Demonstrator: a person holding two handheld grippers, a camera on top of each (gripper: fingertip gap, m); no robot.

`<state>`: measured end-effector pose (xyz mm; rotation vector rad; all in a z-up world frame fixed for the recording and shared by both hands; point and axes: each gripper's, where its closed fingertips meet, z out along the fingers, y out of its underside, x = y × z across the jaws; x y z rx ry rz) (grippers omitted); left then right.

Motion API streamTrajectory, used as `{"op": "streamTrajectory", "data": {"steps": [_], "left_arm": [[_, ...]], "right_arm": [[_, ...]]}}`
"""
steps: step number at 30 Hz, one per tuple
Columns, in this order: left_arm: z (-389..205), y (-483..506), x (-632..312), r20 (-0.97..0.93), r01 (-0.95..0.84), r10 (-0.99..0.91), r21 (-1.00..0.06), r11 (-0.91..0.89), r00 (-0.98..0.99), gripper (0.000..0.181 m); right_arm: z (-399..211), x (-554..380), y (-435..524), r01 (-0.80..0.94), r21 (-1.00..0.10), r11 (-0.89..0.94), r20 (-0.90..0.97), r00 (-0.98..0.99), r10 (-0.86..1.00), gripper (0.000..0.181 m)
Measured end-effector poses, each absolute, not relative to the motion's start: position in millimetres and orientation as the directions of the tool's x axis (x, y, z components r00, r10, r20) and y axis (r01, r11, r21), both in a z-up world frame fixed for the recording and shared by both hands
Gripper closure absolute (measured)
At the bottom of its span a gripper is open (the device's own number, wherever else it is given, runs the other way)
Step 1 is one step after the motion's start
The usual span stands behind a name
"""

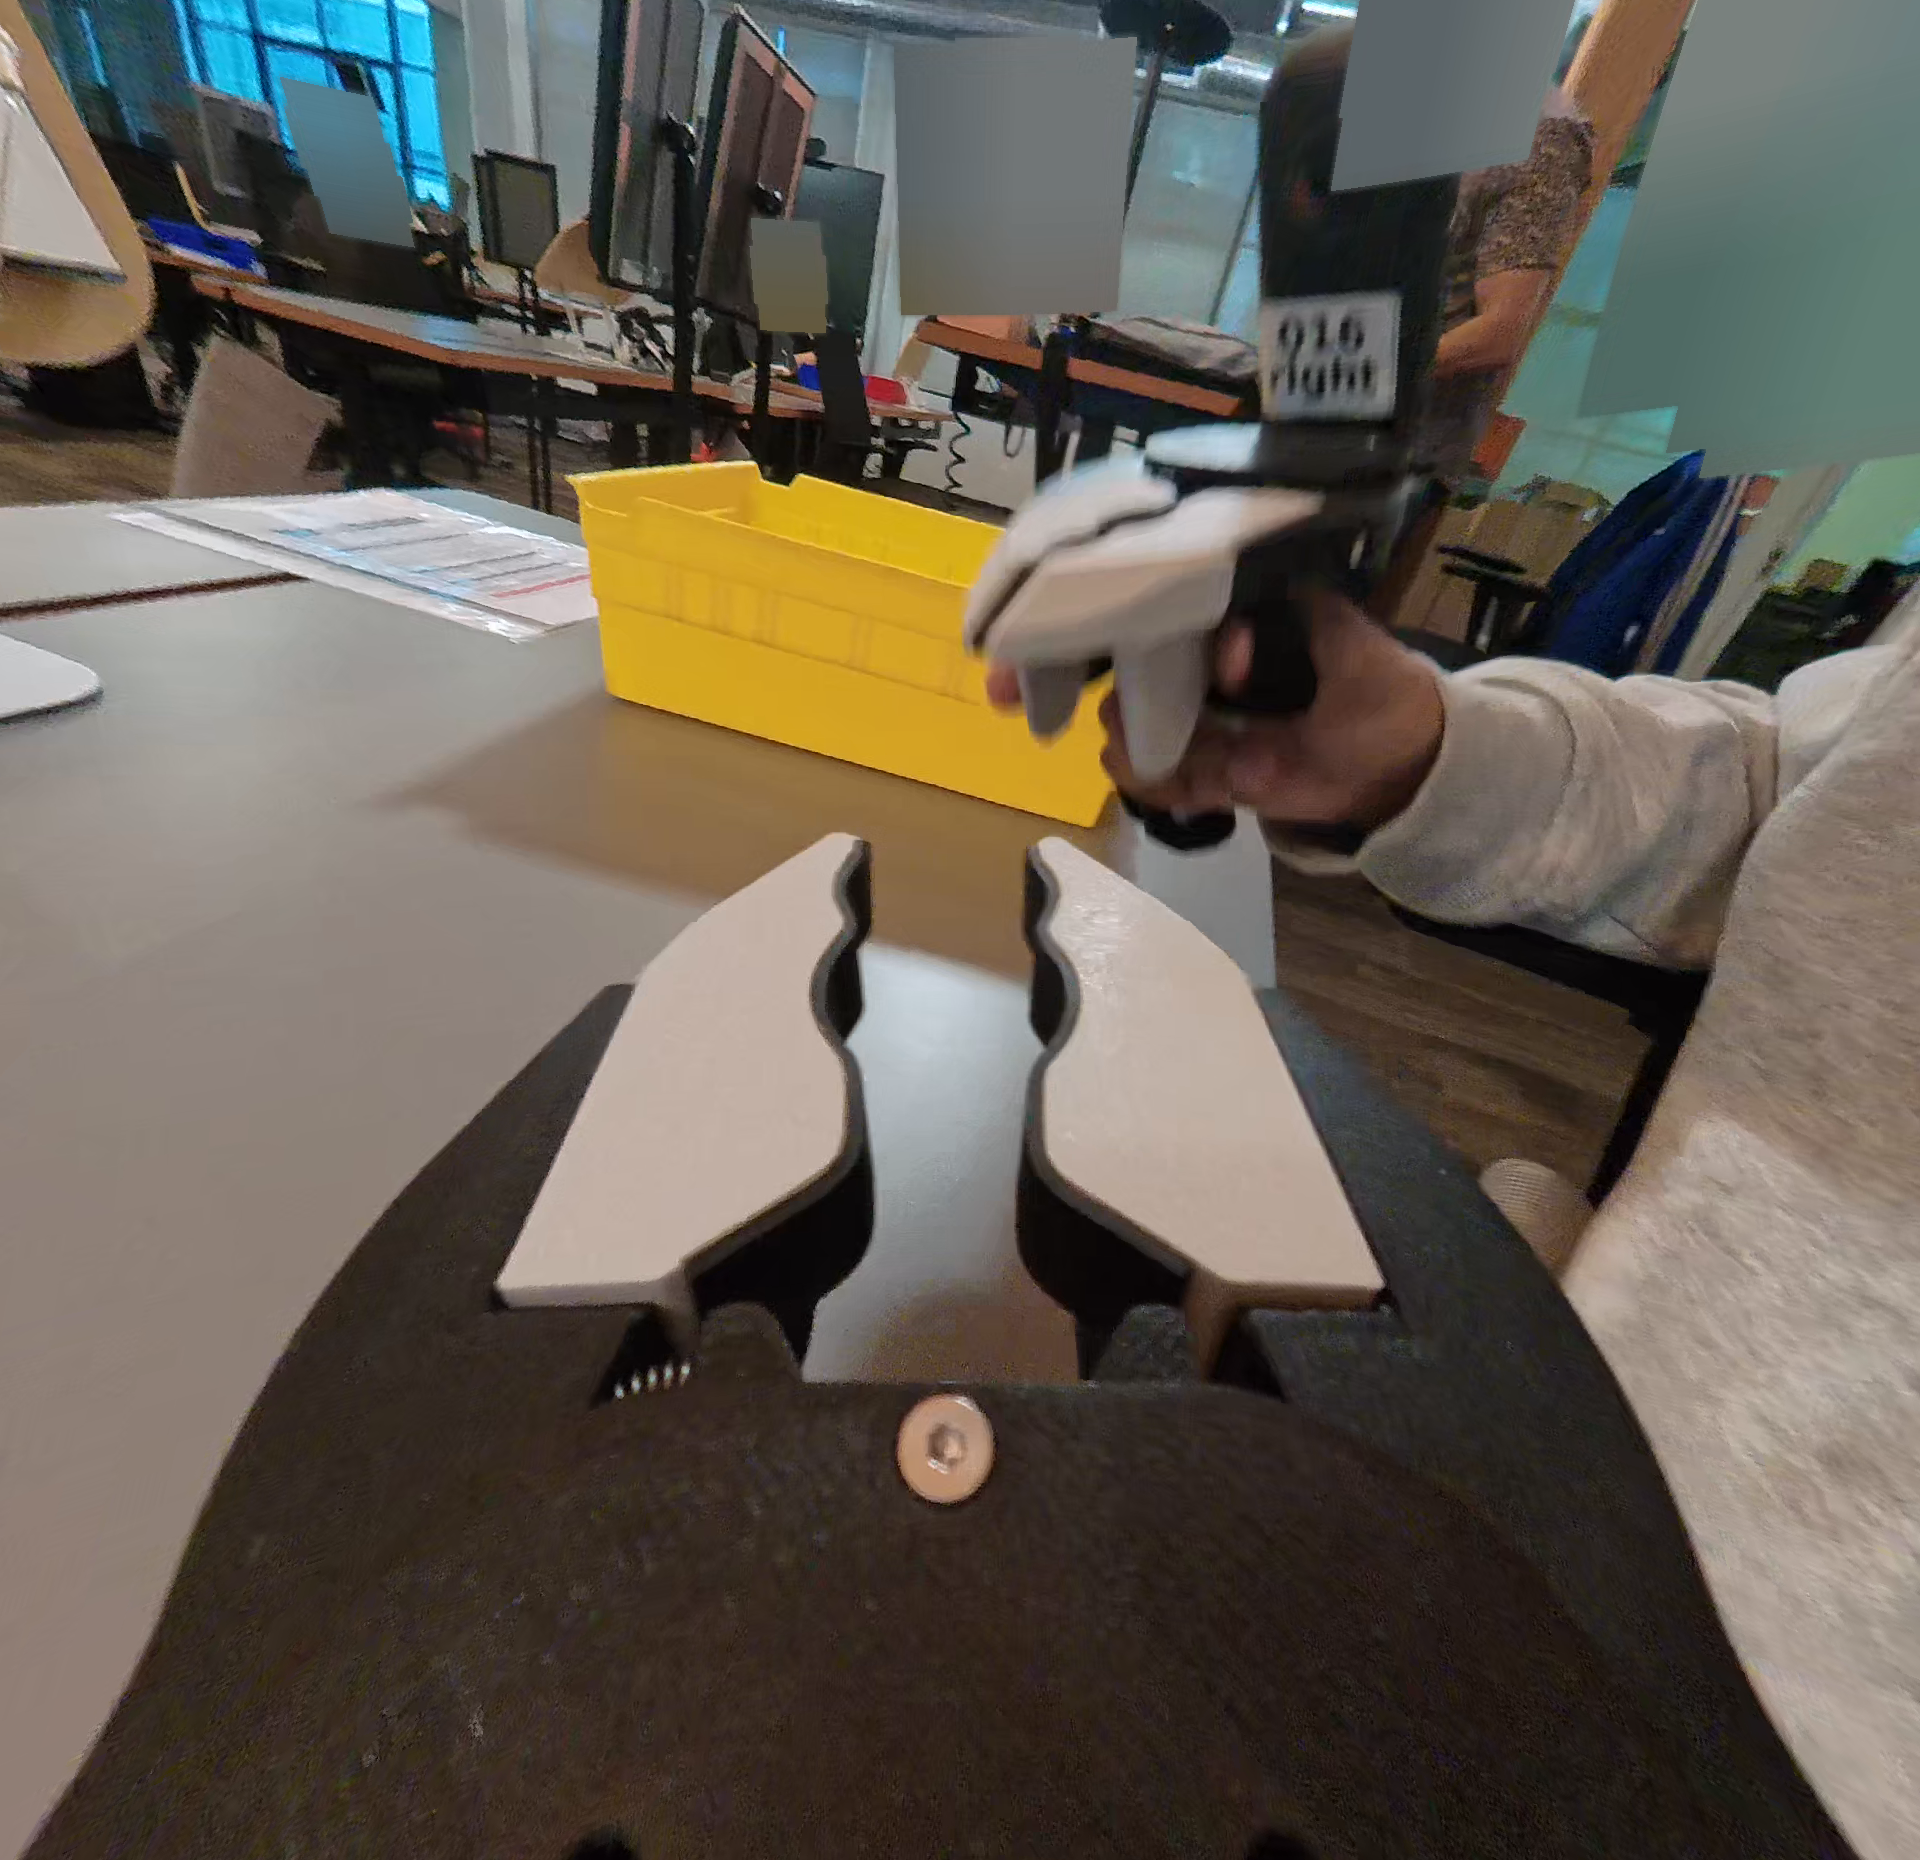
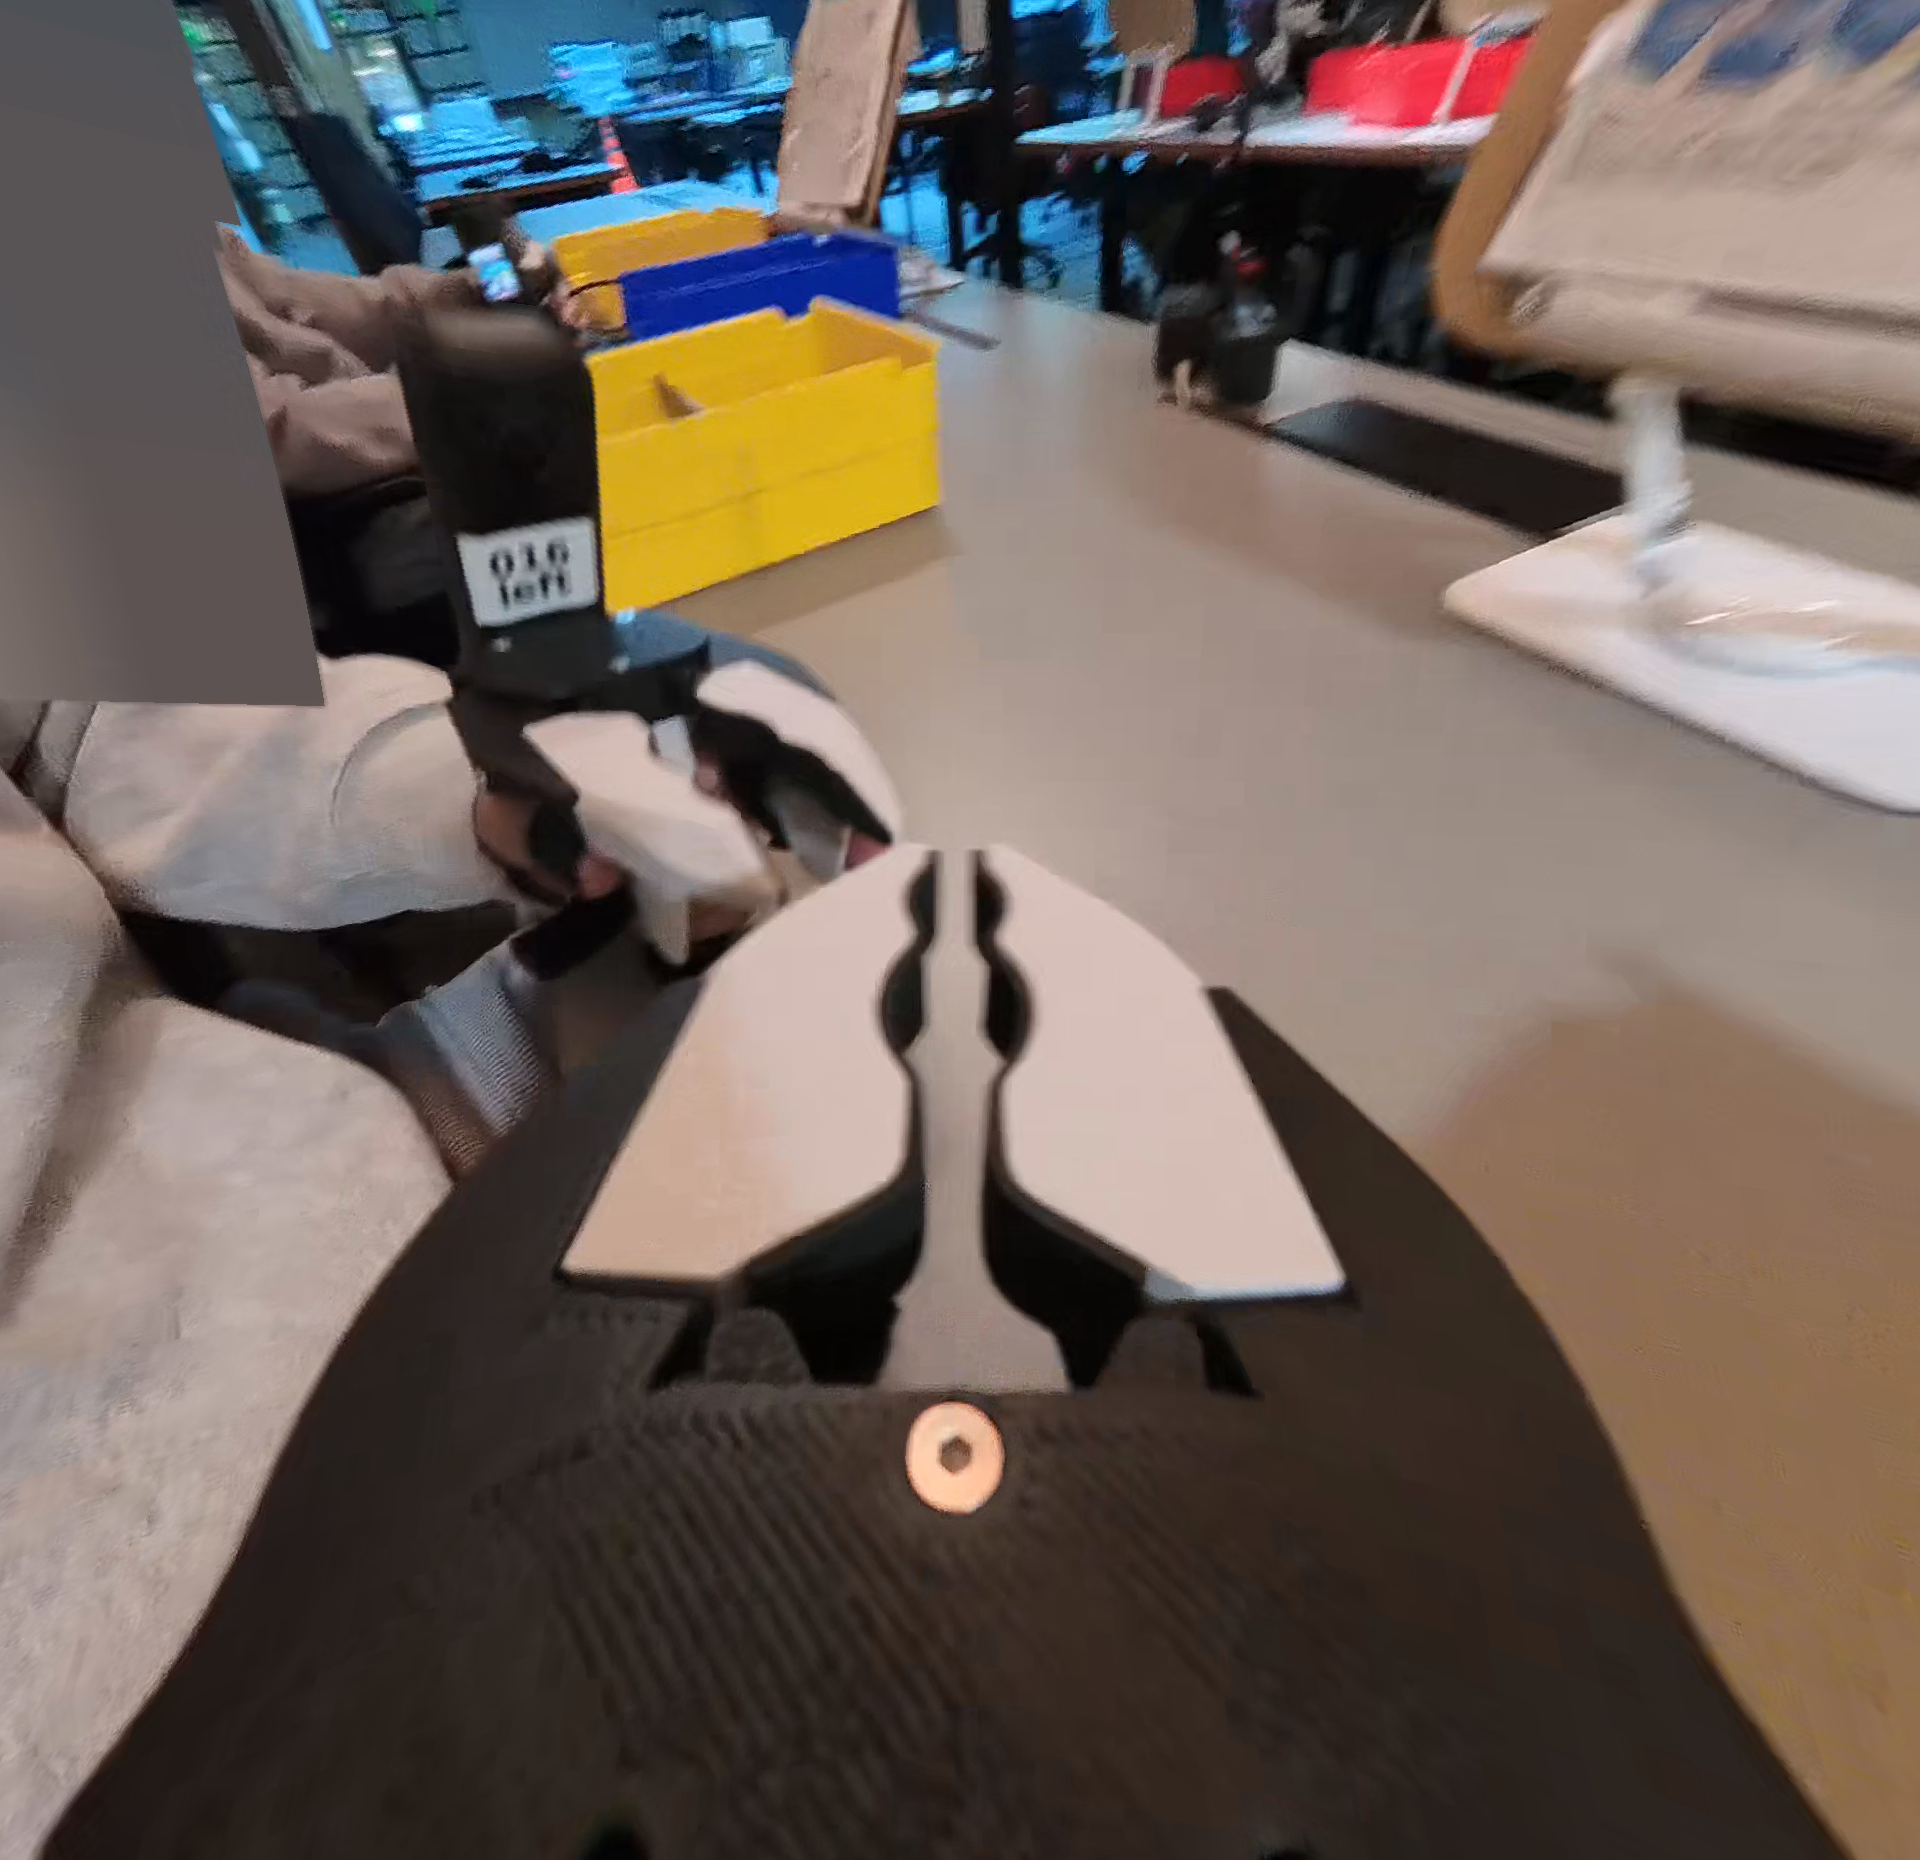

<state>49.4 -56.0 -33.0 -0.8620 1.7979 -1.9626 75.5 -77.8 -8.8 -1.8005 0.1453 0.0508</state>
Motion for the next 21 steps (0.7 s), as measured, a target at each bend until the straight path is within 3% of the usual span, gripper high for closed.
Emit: {"op": "streamTrajectory", "data": {"steps": [2,6,7,13,18,21], "left_arm": [[-29,-53,47,0.153,-0.100,-0.630,-0.988,-0.120,-0.761,0.180],[-26,-52,44,0.157,-0.107,-0.611,-0.987,-0.118,-0.776,0.181],[-25,-52,45,0.164,-0.112,-0.611,-0.986,-0.124,-0.774,0.181],[-5,-15,64,0.178,-0.119,-0.724,-0.984,-0.132,-0.666,0.181],[57,151,91,0.200,-0.163,-0.918,-0.975,-0.152,-0.343,0.180],[79,276,87,0.128,-0.279,-0.984,-0.956,-0.089,-0.122,0.175]], "right_arm": [[-28,62,-66,-0.106,-0.966,-0.237,-0.104,0.994,-0.020,0.181],[-37,57,-59,-0.096,-0.964,-0.248,-0.100,0.995,0.003,0.181],[-38,57,-59,-0.110,-0.962,-0.248,-0.116,0.993,0.007,0.171],[-51,57,-63,-0.121,-0.951,-0.285,-0.132,0.991,0.017,0.181],[-55,52,-65,-0.115,-0.947,-0.300,-0.130,0.991,0.028,0.178],[-59,51,-65,-0.086,-0.943,-0.322,-0.103,0.994,0.037,0.178]]}}
